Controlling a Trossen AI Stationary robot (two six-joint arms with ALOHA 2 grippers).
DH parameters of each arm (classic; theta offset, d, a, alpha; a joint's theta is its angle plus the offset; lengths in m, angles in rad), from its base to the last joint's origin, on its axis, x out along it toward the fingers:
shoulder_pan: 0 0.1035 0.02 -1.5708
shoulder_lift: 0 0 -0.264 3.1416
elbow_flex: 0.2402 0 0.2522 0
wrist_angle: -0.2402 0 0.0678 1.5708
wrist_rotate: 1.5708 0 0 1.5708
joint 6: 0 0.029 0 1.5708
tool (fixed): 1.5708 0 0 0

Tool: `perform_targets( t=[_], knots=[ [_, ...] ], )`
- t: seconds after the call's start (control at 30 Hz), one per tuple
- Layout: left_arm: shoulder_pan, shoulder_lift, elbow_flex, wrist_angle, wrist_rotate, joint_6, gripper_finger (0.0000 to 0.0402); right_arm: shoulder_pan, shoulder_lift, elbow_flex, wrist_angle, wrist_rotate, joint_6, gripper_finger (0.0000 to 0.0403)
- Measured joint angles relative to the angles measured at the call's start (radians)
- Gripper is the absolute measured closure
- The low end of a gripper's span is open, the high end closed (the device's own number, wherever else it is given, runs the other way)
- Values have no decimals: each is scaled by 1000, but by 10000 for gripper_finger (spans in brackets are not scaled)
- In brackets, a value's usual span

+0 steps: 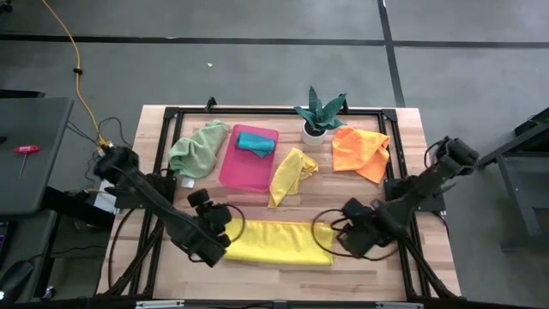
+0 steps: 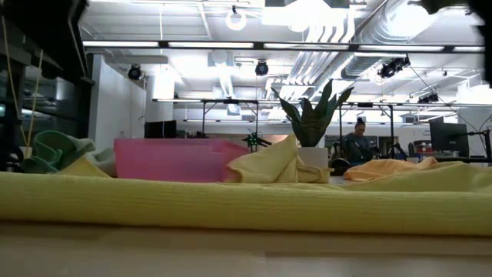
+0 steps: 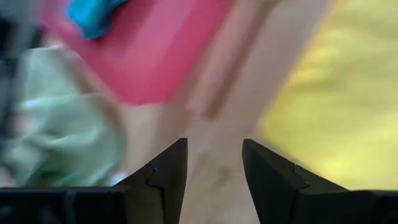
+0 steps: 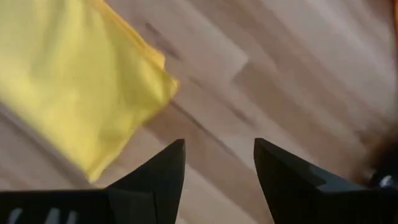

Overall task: Fold microfiber towels
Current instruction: Fold the bottom yellow microfiber cloth

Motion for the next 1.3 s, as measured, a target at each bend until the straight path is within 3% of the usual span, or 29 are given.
perform_targets(
  t=[0.1,0.23,0.37,0.53,0.63,0.87,1.3],
  knots=[
    [-13,-126,-131,292,32,57,269,83,-71,-116,135,-2,158,219],
    [-4,-262,-360,799,185,140,277,174,-143,-270,403,37,350,218],
    [32,-295,-530,1105,278,20,279,201,-153,-380,623,89,500,218],
    [45,-291,-599,1141,254,-224,278,163,-103,-448,825,125,524,218],
    [44,-291,-603,1145,232,-294,278,127,-54,-449,897,113,482,218],
    [44,-291,-604,1125,221,-321,277,55,52,-449,958,36,464,218],
    [44,-290,-604,1090,213,-322,277,0,146,-448,1081,5,482,219]
  ],
)
